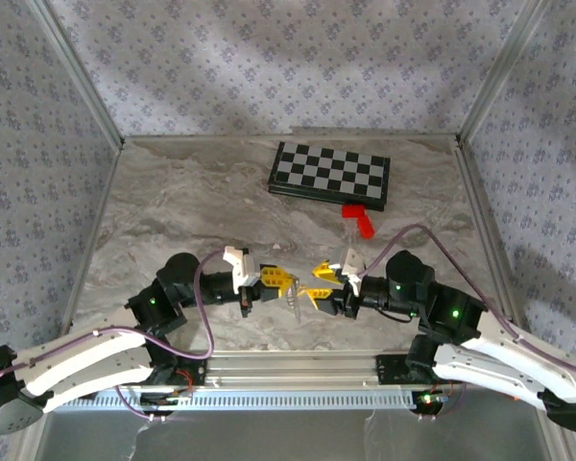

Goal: Put the keys on the keyring

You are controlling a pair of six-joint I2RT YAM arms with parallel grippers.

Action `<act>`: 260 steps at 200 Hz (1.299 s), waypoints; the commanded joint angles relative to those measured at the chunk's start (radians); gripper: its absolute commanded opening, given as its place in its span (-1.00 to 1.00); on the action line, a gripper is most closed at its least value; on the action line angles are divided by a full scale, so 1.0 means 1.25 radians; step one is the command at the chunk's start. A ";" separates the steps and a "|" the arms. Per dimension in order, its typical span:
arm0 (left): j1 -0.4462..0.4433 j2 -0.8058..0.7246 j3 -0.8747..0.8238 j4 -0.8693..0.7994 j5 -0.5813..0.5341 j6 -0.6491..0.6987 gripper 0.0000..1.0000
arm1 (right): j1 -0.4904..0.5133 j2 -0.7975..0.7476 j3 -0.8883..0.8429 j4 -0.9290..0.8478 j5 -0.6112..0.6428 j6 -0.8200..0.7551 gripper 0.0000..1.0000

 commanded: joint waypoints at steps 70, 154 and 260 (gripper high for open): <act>-0.020 -0.030 0.058 -0.047 0.052 0.036 -1.00 | -0.018 -0.033 0.014 0.008 -0.029 0.016 -0.22; -0.045 0.000 0.102 -0.105 0.095 0.061 -1.00 | -0.010 -0.036 -0.013 0.081 -0.110 0.025 -0.38; -0.057 0.023 0.126 -0.126 0.099 0.067 -1.00 | 0.028 -0.018 -0.027 0.119 -0.134 0.014 -0.37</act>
